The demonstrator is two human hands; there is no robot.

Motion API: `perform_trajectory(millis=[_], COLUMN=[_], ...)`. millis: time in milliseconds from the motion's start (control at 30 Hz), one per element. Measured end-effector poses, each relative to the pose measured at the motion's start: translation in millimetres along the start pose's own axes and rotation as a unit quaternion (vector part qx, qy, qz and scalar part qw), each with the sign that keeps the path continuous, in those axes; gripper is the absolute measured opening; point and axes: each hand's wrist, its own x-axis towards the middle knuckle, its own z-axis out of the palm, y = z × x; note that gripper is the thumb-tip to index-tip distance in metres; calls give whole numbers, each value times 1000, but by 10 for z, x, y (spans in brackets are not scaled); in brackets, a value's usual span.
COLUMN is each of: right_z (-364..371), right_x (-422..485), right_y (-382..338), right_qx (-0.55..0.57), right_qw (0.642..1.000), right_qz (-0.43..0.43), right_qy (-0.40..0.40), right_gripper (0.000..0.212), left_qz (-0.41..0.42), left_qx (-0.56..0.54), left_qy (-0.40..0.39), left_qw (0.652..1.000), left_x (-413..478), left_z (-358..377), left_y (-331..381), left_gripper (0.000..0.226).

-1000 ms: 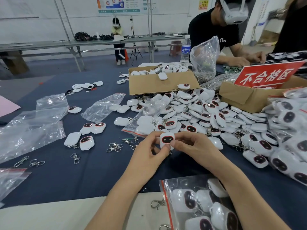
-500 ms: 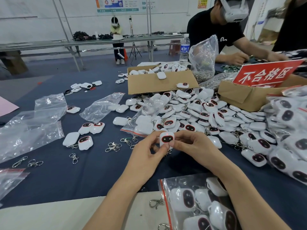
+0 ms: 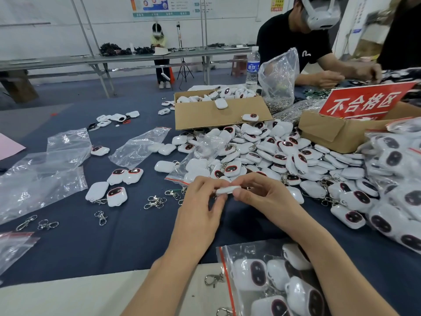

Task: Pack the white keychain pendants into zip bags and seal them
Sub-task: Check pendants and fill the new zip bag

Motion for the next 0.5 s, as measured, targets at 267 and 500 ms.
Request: perform_trajectory(millis=[267, 500], right_z=[-2, -12], right_x=[-4, -26], right_y=[-12, -16], right_qx=[65, 86], right_qw=[998, 995], right_qz=[20, 48], right_qy=[19, 11], right_gripper=[15, 12], left_qz=[-57, -88], left_qx=[-77, -113], left_qy=[-5, -52], left_qw=[995, 988], left_x=[25, 0], left_z=[-3, -21], left_y=[-26, -32], left_gripper=[18, 28])
